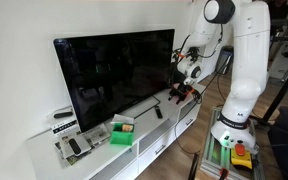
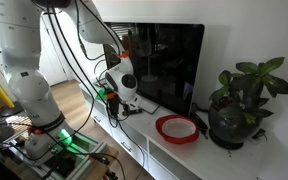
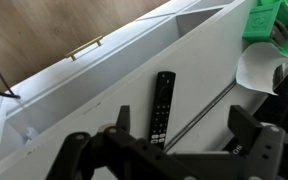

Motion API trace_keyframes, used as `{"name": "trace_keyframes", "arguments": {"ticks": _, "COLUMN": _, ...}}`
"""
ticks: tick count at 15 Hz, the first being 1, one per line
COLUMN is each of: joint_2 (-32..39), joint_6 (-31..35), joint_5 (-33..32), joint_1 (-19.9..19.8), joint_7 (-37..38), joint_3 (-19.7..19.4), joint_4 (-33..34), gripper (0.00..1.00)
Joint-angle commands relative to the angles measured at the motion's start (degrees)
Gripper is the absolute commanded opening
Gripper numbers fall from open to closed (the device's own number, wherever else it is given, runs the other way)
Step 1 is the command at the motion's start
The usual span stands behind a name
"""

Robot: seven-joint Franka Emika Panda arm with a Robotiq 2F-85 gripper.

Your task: Put the black remote control on top of the television stand

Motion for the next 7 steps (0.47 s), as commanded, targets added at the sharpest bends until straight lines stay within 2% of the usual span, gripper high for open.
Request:
{"name": "trace_keyframes", "arguments": {"ticks": 1, "joint_2": -13.44, "joint_6": 8.78, "joint_5": -0.53, "joint_1": 0.67, "joint_7": -6.41, "joint_3": 1.47, "joint_4": -8.78, "gripper": 1.00}}
{"name": "trace_keyframes", "arguments": {"ticks": 2, "joint_2": -6.10, "joint_6": 5.13, "joint_5": -0.60, "joint_1": -0.87, "joint_7": -2.68, "joint_3": 2.23, "joint_4": -3.57, "gripper": 1.00}}
{"name": "trace_keyframes", "arguments": {"ticks": 4, "joint_2": -10.30, "joint_6": 7.52, "joint_5": -0.42, "joint_1": -0.66, "joint_7": -4.45, "joint_3": 2.82, "joint_4": -6.25, "gripper": 1.00}}
{"name": "trace_keyframes", "arguments": {"ticks": 7, "joint_2": -12.13, "joint_6": 7.95, "joint_5": -0.40, "joint_1": -0.67, "joint_7": -5.20, "joint_3": 2.81, "joint_4": -7.66, "gripper": 1.00}}
